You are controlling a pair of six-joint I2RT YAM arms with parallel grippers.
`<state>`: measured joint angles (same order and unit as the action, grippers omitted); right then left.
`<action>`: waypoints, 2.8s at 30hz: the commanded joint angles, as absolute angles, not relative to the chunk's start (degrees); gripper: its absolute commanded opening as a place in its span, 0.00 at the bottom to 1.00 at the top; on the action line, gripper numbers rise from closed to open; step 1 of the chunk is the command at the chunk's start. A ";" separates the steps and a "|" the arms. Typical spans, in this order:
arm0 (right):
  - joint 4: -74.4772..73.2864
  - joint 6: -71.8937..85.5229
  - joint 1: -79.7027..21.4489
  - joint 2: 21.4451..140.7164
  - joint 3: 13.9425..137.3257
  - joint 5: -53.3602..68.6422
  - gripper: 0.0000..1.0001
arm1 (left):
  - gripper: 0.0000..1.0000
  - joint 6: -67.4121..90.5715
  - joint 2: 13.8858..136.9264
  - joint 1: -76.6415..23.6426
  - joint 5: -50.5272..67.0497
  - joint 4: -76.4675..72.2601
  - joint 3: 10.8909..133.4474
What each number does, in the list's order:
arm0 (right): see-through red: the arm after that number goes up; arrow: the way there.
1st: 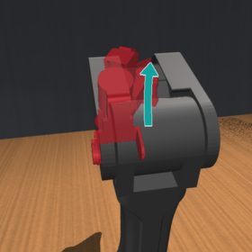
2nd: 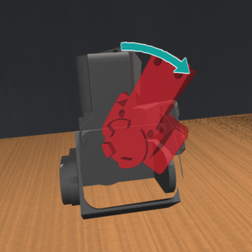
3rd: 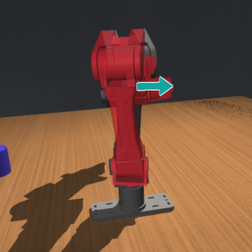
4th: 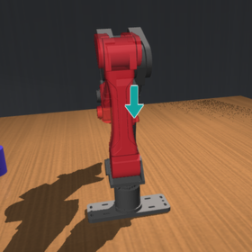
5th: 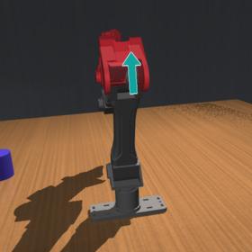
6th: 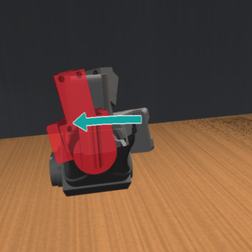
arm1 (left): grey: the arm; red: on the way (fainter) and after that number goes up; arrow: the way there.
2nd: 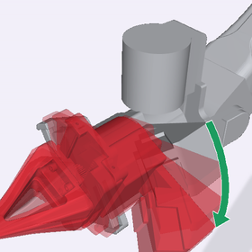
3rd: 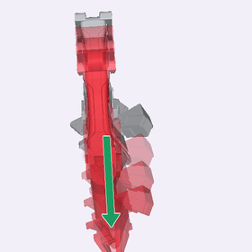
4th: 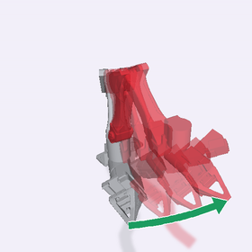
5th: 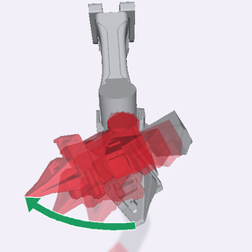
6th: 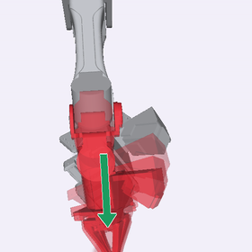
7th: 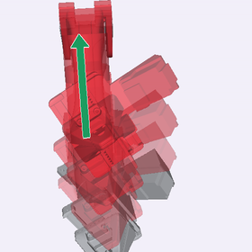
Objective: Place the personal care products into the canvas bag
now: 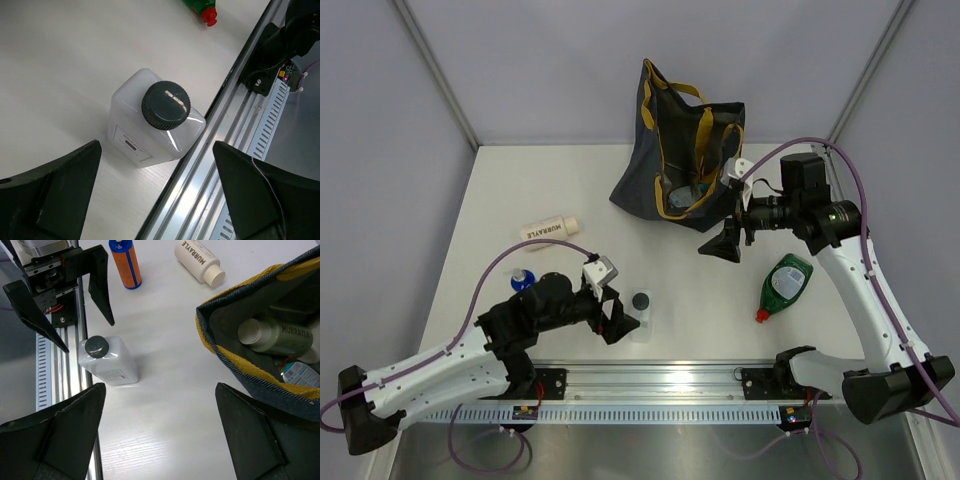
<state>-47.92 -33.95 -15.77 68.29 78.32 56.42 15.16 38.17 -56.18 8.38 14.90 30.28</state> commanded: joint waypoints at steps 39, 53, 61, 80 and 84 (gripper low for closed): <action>-62.64 -61.37 -15.56 68.02 69.79 65.72 0.99 | 0.00 25.69 52.83 -62.52 -17.62 0.98 42.54; -12.67 -17.33 -31.02 72.77 59.58 53.08 0.99 | 0.00 12.13 52.82 -44.56 26.88 -1.13 51.94; -17.22 -21.08 -34.19 76.11 61.43 63.18 0.99 | 0.00 13.71 54.84 -44.30 31.38 -5.18 53.79; -30.06 -28.47 -37.27 78.84 68.90 66.71 0.03 | 0.16 16.44 53.27 -42.54 31.82 -10.64 53.44; -31.37 -29.70 -37.26 77.35 70.48 66.10 0.00 | 0.75 14.78 50.11 -42.54 27.17 -9.14 52.65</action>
<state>-30.06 -28.05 -36.77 79.57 66.61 64.75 15.22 54.98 -43.05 30.70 -0.08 49.84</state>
